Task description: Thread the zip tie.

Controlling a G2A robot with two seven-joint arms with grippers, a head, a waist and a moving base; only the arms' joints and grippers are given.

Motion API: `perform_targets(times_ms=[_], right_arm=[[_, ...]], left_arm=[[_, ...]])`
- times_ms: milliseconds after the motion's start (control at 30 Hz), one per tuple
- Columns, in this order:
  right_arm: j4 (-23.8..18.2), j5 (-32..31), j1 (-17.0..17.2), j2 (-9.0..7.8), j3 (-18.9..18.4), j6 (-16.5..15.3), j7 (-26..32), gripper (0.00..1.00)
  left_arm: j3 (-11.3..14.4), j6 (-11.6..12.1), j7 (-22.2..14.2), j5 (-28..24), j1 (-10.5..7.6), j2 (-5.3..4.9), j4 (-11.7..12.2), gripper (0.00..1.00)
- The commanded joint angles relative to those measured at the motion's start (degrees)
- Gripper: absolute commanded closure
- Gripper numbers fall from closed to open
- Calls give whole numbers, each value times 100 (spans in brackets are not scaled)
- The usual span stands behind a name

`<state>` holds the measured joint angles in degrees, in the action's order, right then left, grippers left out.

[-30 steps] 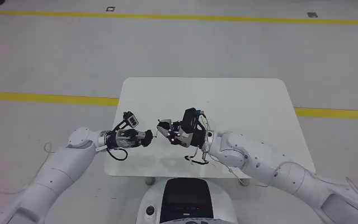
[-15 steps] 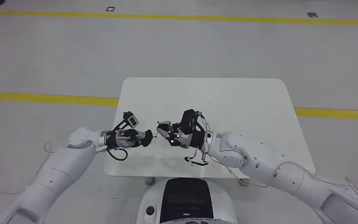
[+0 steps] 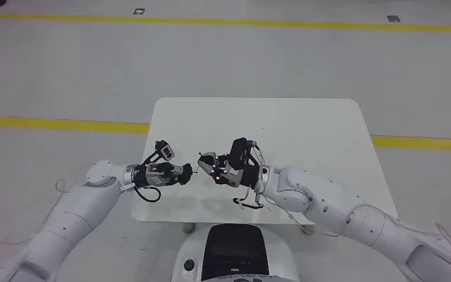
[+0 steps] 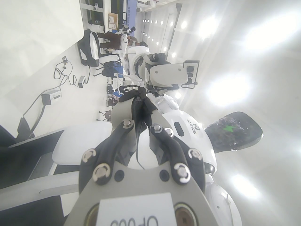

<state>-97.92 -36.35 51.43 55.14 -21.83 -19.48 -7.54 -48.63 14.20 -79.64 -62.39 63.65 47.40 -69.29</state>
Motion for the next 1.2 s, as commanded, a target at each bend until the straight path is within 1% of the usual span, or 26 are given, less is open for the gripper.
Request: perform_targets(times_ms=[0,633,1167], right_arm=[[-11,-6,2,-7,6,0,-36,100],[9,-19,-21,-42,45,0,-155,100],[100,-26,-20,23,7,0,-134,100]], left_arm=[[0,0,0,0,0,0,0,100],[0,0,0,0,0,0,0,100],[0,0,0,0,0,0,0,100]])
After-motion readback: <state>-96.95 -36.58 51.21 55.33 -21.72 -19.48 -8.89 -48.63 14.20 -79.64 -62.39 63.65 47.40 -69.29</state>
